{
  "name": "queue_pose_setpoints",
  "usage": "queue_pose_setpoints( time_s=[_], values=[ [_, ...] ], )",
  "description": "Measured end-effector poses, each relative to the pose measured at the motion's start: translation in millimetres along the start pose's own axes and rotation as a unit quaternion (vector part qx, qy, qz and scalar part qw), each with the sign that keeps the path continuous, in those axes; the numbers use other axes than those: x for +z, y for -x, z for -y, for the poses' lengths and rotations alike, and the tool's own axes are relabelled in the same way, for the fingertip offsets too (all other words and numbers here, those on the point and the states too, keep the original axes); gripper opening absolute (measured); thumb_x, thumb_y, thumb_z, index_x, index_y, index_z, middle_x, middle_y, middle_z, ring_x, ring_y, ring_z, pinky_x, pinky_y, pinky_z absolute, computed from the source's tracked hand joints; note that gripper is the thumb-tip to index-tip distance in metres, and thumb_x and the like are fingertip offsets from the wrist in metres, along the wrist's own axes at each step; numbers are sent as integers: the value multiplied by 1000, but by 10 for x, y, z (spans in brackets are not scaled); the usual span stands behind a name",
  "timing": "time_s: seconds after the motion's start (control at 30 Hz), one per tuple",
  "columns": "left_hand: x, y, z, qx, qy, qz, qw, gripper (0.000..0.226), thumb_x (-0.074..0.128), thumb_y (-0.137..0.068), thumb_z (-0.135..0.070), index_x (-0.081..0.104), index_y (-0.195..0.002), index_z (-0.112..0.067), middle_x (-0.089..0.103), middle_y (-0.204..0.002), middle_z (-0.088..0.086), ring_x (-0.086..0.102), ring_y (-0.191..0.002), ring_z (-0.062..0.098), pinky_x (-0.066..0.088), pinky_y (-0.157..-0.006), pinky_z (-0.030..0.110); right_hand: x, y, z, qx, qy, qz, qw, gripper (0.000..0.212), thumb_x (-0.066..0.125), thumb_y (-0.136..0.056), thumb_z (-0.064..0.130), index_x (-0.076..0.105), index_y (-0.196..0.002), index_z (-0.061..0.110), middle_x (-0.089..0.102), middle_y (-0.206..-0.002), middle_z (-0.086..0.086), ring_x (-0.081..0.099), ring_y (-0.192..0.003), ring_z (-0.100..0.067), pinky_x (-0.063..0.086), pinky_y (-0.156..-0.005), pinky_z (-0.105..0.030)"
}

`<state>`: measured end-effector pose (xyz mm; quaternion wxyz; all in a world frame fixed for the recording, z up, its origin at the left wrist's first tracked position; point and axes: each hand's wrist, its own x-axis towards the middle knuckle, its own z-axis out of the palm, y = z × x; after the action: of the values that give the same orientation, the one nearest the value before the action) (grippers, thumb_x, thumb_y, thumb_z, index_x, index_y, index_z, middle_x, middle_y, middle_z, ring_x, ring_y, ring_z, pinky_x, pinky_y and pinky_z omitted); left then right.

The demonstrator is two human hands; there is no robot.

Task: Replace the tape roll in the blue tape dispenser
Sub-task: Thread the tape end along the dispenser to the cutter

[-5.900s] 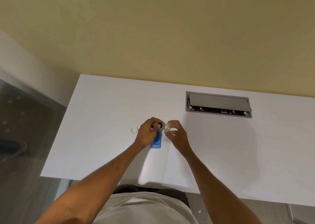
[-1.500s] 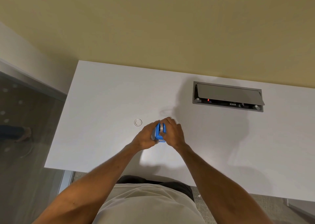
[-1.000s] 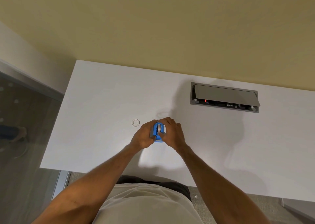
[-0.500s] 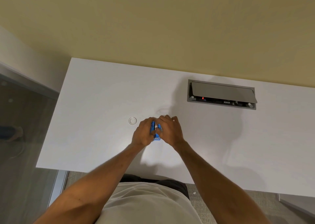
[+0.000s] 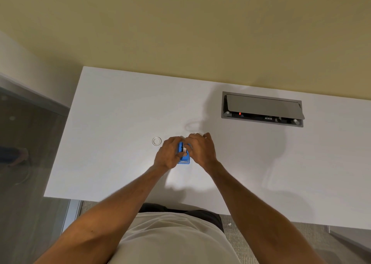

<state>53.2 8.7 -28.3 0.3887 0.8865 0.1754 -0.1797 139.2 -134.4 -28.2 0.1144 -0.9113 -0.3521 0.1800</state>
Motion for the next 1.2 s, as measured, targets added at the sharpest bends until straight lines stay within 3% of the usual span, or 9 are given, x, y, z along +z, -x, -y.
queue_pose_setpoints(
  time_s=[0.4,0.5,0.6,1.03,1.2],
  values=[
    [-30,4,4,9,6,1,1000,44,71,-94,-25,62,-136,-16,68,-136,3,60,-129,26,53,-106,48,-18,48,-2,-45,40,-5,998,29,48,-104,40,69,-114,21,73,-99,2,64,-90,-20,44,-94,-35],
    [-20,9,-4,6,-1,-1,1000,41,71,-95,-26,63,-133,-14,70,-131,4,62,-124,27,54,-105,47,-13,46,7,-52,40,-11,998,29,52,-104,38,71,-106,17,73,-94,-3,65,-87,-23,44,-90,-36],
    [4,38,2,5,-6,-2,1000,38,69,-96,-26,61,-131,-13,69,-128,4,62,-121,27,54,-102,47,-3,15,14,-52,54,5,997,30,49,-105,42,69,-109,19,73,-101,-1,64,-92,-20,42,-93,-33],
    [-28,49,-9,11,-18,-4,1000,41,66,-99,-38,61,-133,-16,69,-130,3,61,-123,26,55,-99,48,-20,74,-19,-41,-36,-31,998,25,61,-101,34,71,-115,16,75,-99,-4,68,-91,-23,49,-93,-39],
    [-23,54,-7,5,-13,-1,1000,41,66,-100,-37,60,-135,-15,68,-132,3,59,-126,26,54,-102,48,-16,63,-22,-40,-23,-20,999,26,55,-103,38,70,-114,20,74,-101,0,66,-93,-20,46,-95,-35]
  ],
)
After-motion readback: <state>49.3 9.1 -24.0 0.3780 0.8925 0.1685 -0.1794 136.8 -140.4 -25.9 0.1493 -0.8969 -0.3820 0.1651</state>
